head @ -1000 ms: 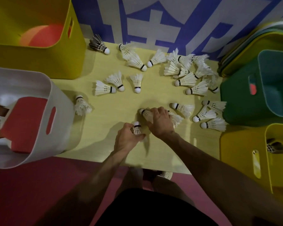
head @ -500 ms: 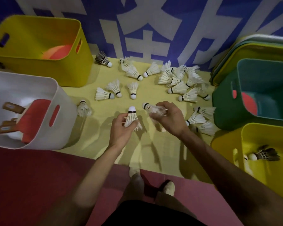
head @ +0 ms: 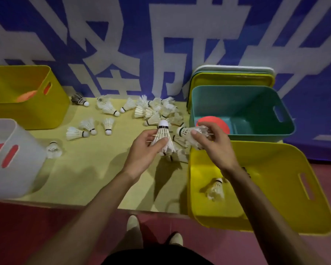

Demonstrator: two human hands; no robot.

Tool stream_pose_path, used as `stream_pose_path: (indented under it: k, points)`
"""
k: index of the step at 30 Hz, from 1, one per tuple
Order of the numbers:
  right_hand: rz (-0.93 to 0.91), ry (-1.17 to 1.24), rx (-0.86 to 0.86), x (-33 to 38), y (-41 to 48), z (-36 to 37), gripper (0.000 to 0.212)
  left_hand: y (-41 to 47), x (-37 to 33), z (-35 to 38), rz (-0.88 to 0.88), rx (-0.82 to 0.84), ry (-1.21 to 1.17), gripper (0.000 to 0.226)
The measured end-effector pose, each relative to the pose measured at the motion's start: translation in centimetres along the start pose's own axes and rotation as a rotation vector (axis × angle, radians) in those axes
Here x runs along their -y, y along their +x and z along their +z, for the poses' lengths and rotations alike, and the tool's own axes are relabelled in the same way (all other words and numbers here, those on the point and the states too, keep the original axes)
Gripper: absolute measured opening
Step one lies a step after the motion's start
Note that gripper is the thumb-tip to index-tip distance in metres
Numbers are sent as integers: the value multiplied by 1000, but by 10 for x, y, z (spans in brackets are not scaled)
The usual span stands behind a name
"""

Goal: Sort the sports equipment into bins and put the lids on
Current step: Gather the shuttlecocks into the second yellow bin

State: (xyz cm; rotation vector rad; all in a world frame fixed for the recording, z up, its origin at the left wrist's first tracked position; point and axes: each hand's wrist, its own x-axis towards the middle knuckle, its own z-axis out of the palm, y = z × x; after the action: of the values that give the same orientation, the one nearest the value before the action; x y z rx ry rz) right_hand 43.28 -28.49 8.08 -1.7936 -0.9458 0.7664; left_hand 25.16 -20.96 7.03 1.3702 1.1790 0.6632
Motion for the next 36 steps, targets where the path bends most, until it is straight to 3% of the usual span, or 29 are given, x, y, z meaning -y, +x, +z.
stream_pose_path:
  k: [2,7,16,24,36]
  points:
    - [30,4,-46,-13,-9,-32,54,-5,-11,26,28,88,64,41]
    - [191,-55,-32,-48,-26,-88,35,-15,-16,88,91,232,276,35]
    - [248,-275,9,-81,-34,-114,40,-20,-13,131,73,407,485,40]
    - [92,-175,-42,-52,-17,-87,13,-8,-23,105,110,249,290,19]
    - [-96,-223,299,28,21,56,22,12,9,-41,23,-68,145,20]
